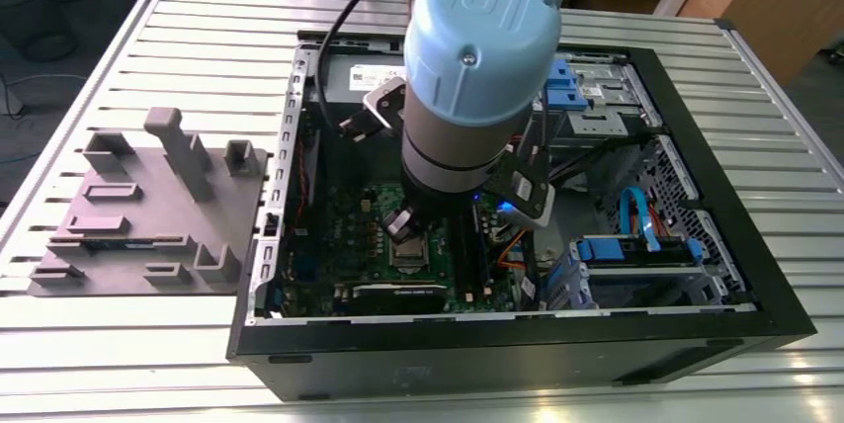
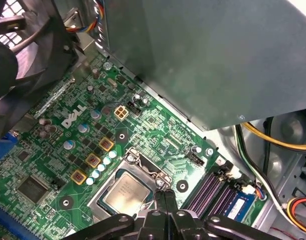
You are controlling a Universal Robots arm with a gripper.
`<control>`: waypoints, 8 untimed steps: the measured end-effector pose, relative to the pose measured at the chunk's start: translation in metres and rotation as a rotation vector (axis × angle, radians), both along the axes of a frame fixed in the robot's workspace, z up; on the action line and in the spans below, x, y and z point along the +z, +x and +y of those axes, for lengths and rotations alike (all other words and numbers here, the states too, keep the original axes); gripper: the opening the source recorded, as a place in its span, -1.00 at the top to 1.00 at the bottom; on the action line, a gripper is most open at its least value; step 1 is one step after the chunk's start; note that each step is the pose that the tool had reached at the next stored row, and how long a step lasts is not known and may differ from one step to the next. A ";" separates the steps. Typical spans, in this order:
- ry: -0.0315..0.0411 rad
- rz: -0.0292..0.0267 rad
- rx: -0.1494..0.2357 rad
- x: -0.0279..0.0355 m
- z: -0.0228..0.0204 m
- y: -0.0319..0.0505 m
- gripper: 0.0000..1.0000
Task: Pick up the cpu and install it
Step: 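Install the first cpu locking lever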
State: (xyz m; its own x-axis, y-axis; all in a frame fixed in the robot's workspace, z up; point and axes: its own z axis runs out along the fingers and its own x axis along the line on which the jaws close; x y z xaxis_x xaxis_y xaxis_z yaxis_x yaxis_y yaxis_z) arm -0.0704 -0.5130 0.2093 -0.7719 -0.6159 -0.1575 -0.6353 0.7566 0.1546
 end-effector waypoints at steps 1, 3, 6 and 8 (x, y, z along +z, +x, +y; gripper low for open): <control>-0.0001 0.0000 0.000 0.0000 0.0000 0.0000 0.78; 0.0000 -0.0001 0.000 -0.0001 0.0000 0.0000 0.78; 0.0001 -0.0002 0.000 -0.0005 0.0000 -0.0006 0.78; 0.0001 -0.0001 0.000 -0.0006 0.0000 -0.0007 0.78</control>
